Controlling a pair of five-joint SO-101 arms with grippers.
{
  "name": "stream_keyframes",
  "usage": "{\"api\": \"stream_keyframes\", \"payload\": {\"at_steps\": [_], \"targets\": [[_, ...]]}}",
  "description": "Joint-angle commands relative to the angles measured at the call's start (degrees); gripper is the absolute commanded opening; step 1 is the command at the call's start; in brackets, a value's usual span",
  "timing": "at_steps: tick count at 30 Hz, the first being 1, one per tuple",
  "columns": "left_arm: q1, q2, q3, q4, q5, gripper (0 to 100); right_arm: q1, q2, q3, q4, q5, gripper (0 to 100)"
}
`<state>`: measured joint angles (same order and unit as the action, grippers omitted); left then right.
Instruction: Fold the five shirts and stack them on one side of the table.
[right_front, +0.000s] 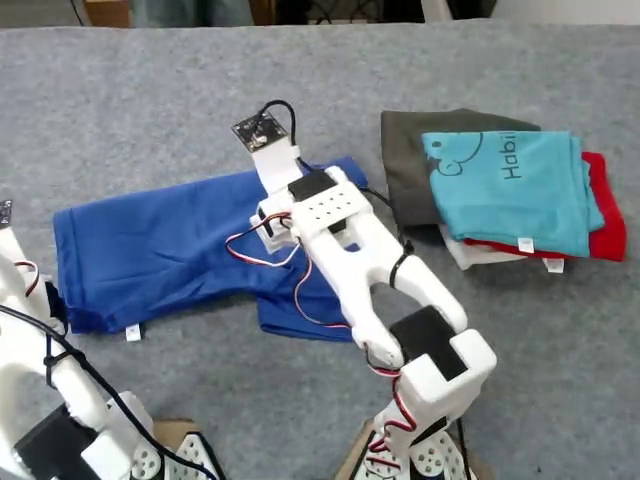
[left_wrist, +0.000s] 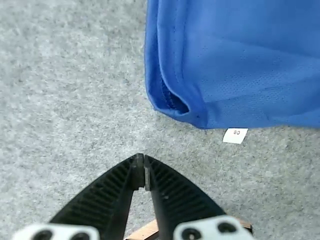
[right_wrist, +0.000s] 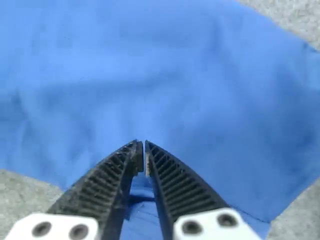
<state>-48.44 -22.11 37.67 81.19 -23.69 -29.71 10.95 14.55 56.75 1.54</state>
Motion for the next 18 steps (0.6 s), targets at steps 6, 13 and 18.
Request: {"api": "stream_keyframes", "payload": {"at_steps": [6, 13, 18], "targets": [[-0.31, -1.32, -2.15, 0.09, 0.44, 3, -0.53, -0.92, 7.52, -0.62, -0.09, 1.5], [-0.31, -1.23, -2.07, 0.09, 0.35, 3, -0.53, -6.81, 9.27, 12.66, -0.18, 1.5], [-0.22, -1.23, -2.07, 0.09, 0.35, 3, -0.62, -14.02, 11.21, 18.99, -0.35, 1.5]]}}
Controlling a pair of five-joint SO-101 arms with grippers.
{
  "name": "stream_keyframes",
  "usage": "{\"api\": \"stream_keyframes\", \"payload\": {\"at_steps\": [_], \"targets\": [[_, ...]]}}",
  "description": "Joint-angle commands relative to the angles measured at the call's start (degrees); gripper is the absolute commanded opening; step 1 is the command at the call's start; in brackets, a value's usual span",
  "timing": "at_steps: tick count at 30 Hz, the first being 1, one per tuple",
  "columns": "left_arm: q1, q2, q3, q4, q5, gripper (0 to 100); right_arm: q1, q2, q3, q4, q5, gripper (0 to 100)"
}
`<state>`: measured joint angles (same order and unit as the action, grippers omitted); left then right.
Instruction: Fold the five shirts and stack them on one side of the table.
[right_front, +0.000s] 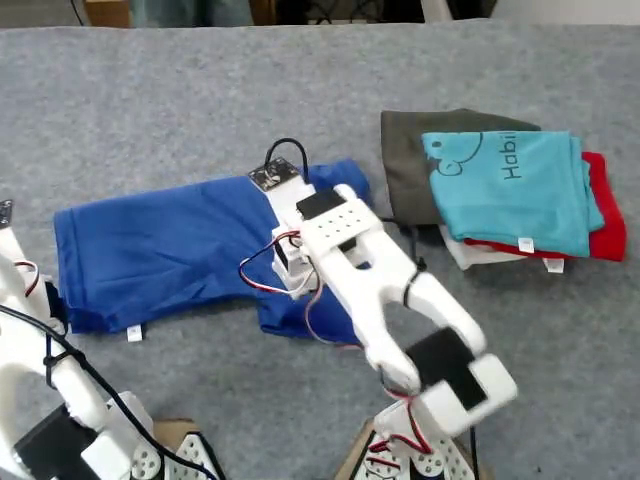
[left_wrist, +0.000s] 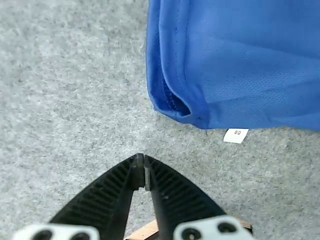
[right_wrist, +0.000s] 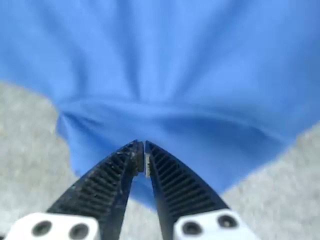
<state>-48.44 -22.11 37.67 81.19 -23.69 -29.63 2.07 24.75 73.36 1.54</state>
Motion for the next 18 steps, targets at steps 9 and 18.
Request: {"api": "stream_keyframes", "payload": {"at_steps": [9, 18], "targets": [[-0.22, -1.32, -2.24, 0.09, 0.35, 3, -0.26, -10.07, 7.78, -0.70, 0.00, 1.5], [2.24, -9.32, -23.43, 10.02, 1.93, 3, 8.53, -6.81, -15.08, -0.70, -0.09, 1.5]]}}
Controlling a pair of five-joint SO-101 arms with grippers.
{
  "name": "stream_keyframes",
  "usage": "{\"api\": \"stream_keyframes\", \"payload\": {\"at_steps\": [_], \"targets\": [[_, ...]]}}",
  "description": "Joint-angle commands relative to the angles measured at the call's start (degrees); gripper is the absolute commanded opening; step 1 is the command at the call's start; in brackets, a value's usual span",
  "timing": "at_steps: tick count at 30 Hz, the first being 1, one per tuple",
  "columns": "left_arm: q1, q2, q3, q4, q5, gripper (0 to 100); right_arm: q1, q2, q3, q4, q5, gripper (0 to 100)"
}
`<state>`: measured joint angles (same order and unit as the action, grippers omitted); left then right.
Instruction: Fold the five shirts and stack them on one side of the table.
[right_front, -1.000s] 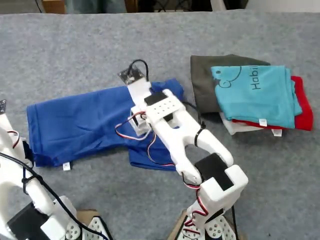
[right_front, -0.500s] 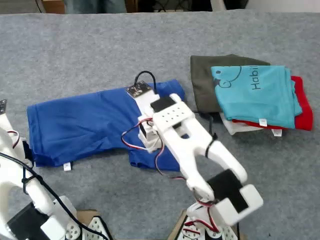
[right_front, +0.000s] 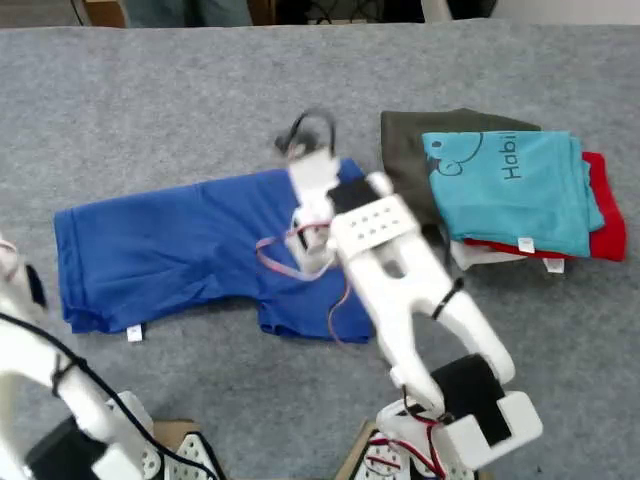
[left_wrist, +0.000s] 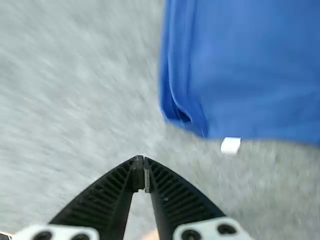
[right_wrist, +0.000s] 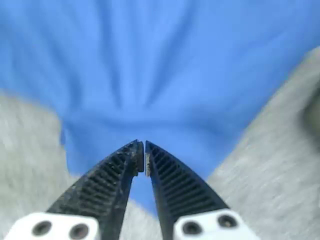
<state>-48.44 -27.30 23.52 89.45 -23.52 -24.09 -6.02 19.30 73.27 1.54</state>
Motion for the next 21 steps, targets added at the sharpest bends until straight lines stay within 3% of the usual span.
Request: {"api": "stream_keyframes", "payload": {"at_steps": [1, 8, 13, 21], "targets": [[3.82, -4.92, -10.59, 1.41, 2.99, 3, 3.60, 2.95, -12.35, -0.62, -0.09, 1.5], [15.78, 2.55, -8.40, -8.79, 11.16, 3, 5.01, 20.53, -31.69, -1.76, -0.09, 1.5], [16.13, 15.30, -7.87, -20.13, 15.74, 3, 5.98, 35.12, -44.88, -2.11, -0.09, 1.5], [15.96, 32.88, -8.04, -33.05, 16.09, 3, 10.90, 54.55, -63.08, -1.67, -0.35, 1.5]]}}
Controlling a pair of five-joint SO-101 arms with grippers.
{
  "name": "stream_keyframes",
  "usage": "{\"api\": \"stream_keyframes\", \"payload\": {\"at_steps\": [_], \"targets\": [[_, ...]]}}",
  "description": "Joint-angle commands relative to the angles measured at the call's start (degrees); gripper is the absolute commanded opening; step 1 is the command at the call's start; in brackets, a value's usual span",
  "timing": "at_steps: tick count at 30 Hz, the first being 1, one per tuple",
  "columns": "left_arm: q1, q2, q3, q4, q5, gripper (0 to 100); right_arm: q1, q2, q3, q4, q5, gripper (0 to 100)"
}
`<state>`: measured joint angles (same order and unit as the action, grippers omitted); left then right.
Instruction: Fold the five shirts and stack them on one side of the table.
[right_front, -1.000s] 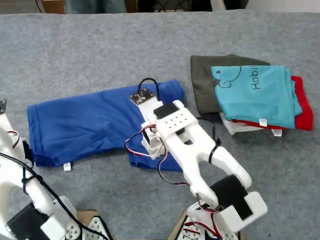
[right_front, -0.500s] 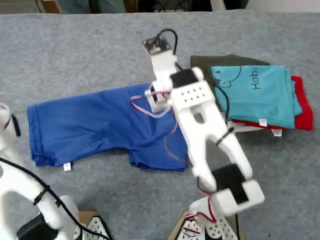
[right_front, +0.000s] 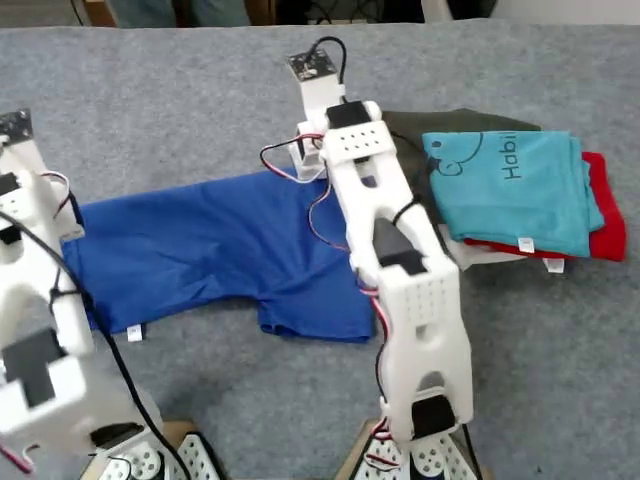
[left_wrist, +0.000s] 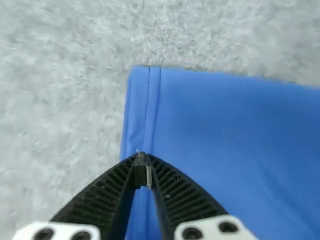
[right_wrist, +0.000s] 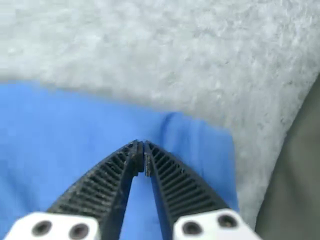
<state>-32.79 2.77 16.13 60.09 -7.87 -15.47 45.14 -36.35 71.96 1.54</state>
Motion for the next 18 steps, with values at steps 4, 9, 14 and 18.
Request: {"api": "stream_keyframes", "payload": {"at_steps": [4, 9, 14, 18], "targets": [[0.31, 6.15, -0.22, -6.51, 0.09, 3, 3.60, 9.80, -14.73, 2.99, -0.35, 1.5], [0.31, 8.00, -0.48, -7.47, 0.09, 3, 4.13, 15.08, -24.04, 9.23, -0.18, 1.5], [0.31, 7.65, -1.01, -7.12, 0.09, 3, 4.48, 18.51, -33.63, 14.42, -0.18, 1.5], [-0.31, 3.78, -2.86, -3.43, 0.09, 3, 4.31, 19.30, -42.33, 20.22, -0.18, 1.5]]}}
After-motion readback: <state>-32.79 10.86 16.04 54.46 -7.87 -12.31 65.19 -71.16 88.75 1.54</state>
